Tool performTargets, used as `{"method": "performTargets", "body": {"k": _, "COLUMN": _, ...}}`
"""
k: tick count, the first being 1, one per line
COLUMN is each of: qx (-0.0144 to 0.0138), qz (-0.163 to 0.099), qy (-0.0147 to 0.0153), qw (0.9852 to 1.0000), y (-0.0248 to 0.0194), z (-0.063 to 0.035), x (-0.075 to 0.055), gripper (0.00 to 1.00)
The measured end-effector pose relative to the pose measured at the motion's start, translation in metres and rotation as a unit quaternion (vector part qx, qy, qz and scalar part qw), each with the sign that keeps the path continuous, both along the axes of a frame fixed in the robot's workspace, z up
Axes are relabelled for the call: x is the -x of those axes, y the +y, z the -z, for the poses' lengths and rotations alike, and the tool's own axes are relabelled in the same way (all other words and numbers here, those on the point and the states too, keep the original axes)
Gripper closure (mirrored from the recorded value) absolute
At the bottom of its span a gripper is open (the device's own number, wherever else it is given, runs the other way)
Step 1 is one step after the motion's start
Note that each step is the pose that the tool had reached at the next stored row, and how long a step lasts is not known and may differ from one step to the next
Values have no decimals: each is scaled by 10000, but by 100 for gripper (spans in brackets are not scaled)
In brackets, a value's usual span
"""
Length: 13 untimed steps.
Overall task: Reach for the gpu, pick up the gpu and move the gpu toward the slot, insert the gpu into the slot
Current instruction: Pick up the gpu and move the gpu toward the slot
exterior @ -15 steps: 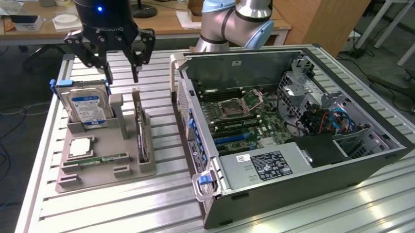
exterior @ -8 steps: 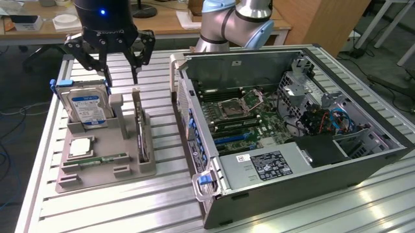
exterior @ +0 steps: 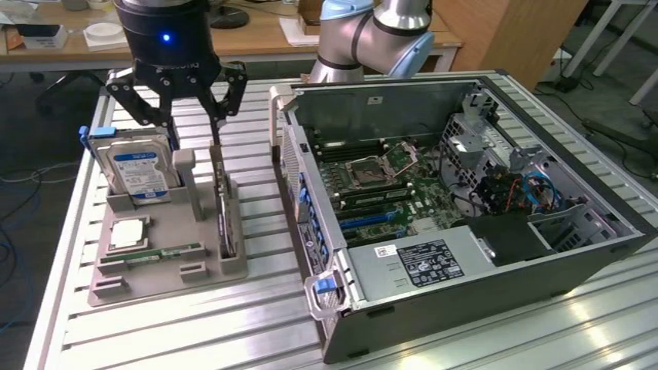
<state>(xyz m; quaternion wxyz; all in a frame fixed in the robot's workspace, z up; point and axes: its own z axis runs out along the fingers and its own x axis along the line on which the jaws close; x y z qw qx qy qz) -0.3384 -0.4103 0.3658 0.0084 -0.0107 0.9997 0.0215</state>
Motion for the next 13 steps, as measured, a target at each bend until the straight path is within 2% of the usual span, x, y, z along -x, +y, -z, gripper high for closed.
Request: {"method": "performTargets", "body": {"k": 13, "qx": 0, "qz": 0, "qy": 0, "qw": 10000, "y": 0, "z": 238, "x": -80, "gripper": 47}}
